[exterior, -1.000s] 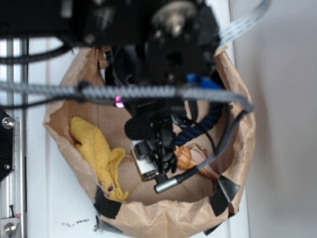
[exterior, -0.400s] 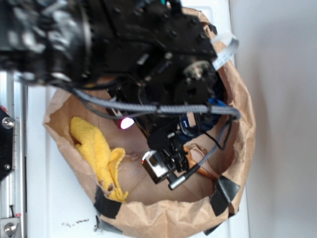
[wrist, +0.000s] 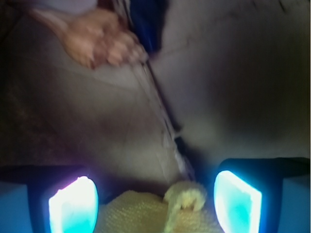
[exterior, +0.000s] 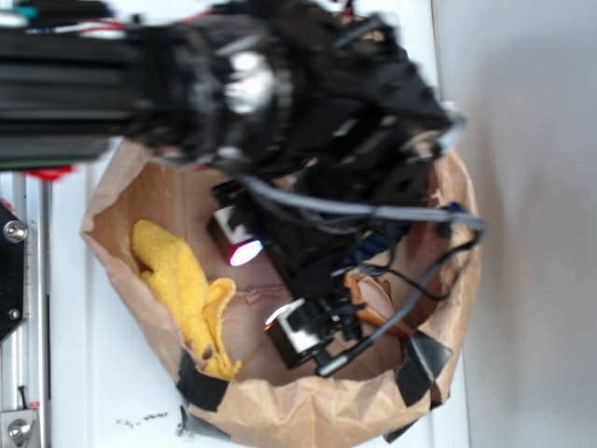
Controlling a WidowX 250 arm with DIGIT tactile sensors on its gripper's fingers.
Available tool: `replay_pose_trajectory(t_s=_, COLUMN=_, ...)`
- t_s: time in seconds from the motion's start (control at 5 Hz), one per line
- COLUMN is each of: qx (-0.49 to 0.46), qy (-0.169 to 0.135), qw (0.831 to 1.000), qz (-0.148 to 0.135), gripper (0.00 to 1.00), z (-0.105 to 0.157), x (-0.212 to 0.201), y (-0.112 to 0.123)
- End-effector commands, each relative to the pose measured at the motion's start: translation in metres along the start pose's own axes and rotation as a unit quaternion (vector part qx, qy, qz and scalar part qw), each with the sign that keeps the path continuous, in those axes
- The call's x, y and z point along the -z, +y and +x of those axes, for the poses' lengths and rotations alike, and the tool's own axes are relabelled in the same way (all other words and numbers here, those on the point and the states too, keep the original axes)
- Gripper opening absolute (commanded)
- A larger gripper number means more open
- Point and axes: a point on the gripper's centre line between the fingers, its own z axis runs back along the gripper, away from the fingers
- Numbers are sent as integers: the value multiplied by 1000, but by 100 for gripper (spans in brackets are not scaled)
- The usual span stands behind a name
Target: Grab the yellow cloth.
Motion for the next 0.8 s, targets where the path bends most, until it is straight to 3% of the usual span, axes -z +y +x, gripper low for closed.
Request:
replay_pose_trajectory(t_s=0.0, qx=24, qy=-23, qw=999, qz=18, gripper=100, z=7, x=-21, y=6)
replay_pose_trajectory(t_s=0.4, qx=24, qy=-23, qw=999, qz=18, gripper=100, z=7, x=-21, y=6)
replay_pose_trajectory(t_s=0.6, qx=50, qy=-18, qw=999, qz=12, gripper=100, z=-38, x=-6, y=-9)
